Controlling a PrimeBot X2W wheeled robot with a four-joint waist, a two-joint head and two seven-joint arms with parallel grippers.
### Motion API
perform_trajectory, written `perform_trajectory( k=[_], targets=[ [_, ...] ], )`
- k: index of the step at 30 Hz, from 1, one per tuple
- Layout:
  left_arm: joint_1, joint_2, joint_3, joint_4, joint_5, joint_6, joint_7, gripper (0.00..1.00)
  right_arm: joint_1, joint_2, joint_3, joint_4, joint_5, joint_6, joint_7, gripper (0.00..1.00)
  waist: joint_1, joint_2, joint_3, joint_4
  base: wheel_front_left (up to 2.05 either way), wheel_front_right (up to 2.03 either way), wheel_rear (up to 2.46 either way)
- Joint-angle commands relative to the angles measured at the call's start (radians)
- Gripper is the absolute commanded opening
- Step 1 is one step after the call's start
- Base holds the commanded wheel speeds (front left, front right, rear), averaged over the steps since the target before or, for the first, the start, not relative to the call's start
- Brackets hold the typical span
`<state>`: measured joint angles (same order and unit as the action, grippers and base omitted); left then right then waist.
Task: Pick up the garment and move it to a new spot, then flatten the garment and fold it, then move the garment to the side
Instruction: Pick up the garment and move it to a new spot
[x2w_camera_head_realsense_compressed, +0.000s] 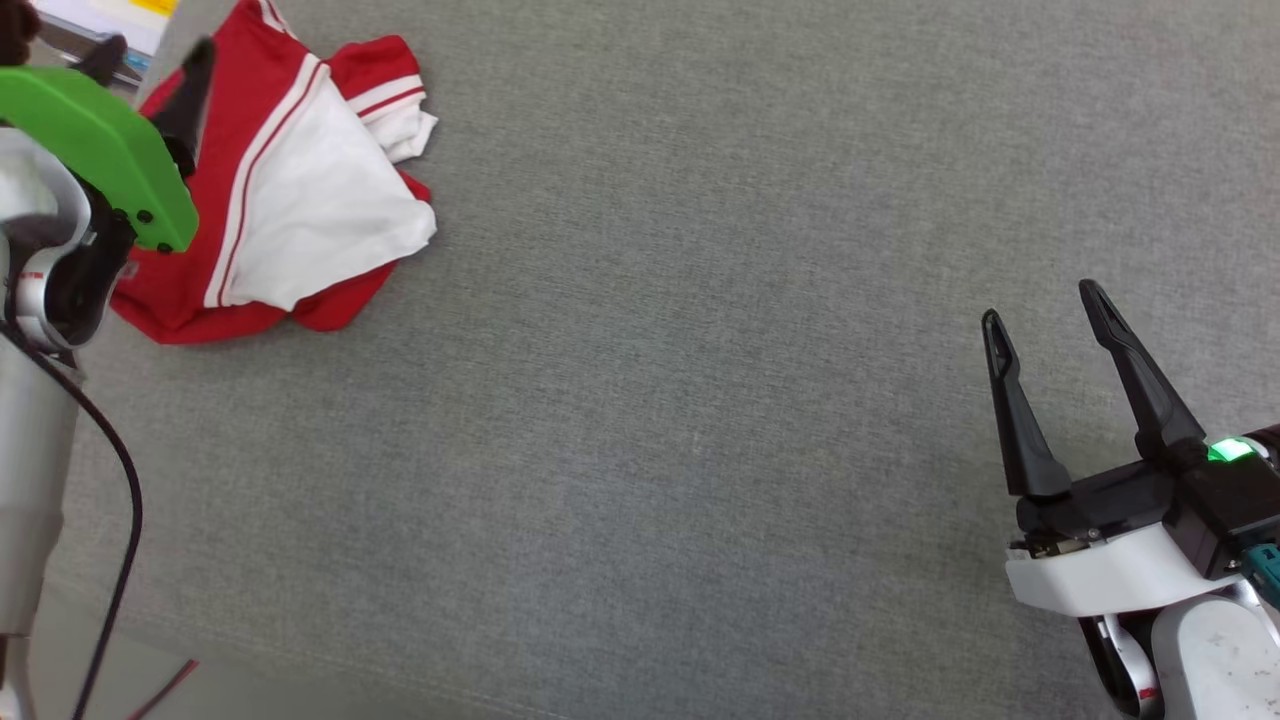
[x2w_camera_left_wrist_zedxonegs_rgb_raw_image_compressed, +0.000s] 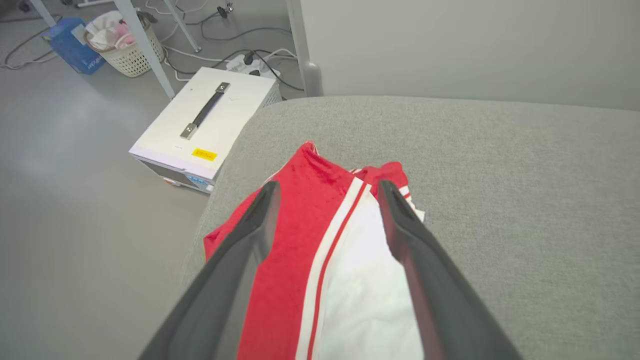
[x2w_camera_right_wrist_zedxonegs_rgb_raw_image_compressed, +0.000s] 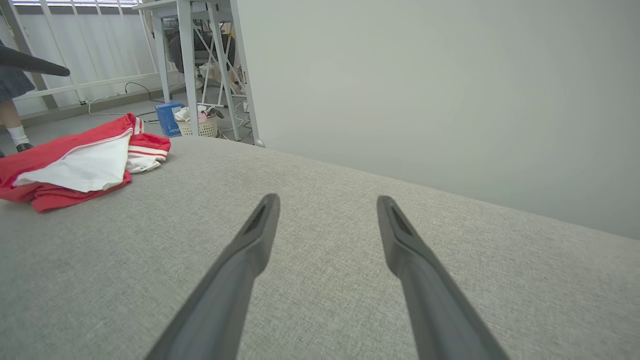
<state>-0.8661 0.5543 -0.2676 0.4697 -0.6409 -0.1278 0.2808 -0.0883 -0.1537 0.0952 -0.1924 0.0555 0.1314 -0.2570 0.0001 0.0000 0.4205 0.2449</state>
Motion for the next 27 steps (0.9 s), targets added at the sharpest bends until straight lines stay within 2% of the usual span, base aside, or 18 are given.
perform_trajectory(
  k=[1,6,12,20,25,26,27],
  targets=[
    [-0.027,0.024,-0.027,0.006,-0.029,-0.003,0.049,1.0,-0.02,-0.007,0.003,-0.005,-0.005,-0.001,-0.005,1.0,-0.0001,0.0,0.024,-0.022,0.0,0.0,0.0],
    [-0.054,0.074,-0.148,0.019,-0.13,-0.003,0.245,1.0,-0.033,-0.017,0.008,-0.007,-0.006,-0.001,-0.005,1.0,-0.0001,0.0,0.053,-0.041,0.0,0.0,0.0],
    [-0.063,0.103,-0.276,0.036,-0.207,-0.003,0.381,1.0,-0.046,-0.028,0.007,-0.009,-0.008,-0.001,-0.005,1.0,-0.0001,0.0,0.091,-0.057,0.0,0.0,0.0],
    [-0.055,0.07,-0.402,0.156,-0.244,-0.003,0.447,1.0,-0.077,-0.032,0.016,-0.005,-0.006,-0.001,-0.005,1.0,-0.0001,0.0,0.131,-0.078,0.0,0.0,0.0],
    [-0.064,0.06,-0.472,0.194,-0.256,-0.003,0.442,1.0,-0.075,-0.024,0.003,-0.003,-0.004,-0.001,-0.005,1.0,-0.0001,0.0,0.131,-0.081,0.0,0.0,0.0],
    [-0.07,0.063,-0.486,0.2,-0.257,-0.003,0.435,0.28,-0.072,-0.023,0.001,0.0,-0.003,-0.001,-0.005,1.0,-0.0001,0.0,0.126,-0.08,0.0,0.0,0.0],
    [-0.075,0.067,-0.495,0.203,-0.258,-0.003,0.427,0.0,-0.07,-0.022,0.001,0.003,-0.003,-0.001,-0.005,1.0,-0.0001,0.0,0.121,-0.08,0.0,0.0,0.0]
  ],
)
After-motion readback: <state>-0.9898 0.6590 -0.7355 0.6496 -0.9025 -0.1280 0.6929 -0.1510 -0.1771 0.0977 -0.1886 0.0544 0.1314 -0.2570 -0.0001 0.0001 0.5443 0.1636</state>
